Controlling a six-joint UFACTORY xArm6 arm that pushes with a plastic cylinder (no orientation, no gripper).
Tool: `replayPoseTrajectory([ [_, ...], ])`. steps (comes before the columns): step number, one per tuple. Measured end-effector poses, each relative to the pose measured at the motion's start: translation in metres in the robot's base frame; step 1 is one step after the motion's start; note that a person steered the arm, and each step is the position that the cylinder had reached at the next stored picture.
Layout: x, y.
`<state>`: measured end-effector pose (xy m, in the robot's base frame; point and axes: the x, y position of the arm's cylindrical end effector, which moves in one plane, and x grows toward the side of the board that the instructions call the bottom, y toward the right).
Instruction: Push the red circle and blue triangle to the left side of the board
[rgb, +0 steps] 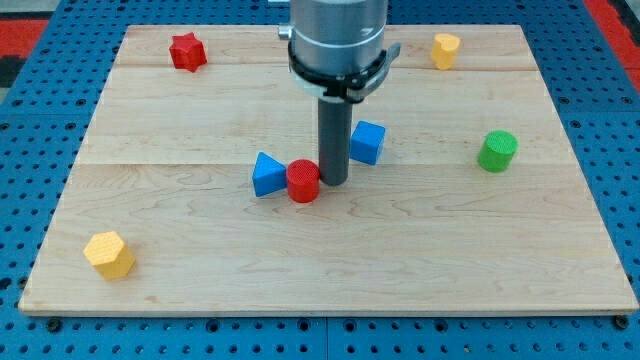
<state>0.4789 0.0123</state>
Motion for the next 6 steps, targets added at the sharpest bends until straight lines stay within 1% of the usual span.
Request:
replayPoseTrajectory([
  [1,0.026,0.025],
  [2,-0.005,-0.050],
  [3,-0.028,-0.140],
  [4,-0.044,-0.146],
  [5,-0.046,-0.066],
  [6,-0.086,-0.082],
])
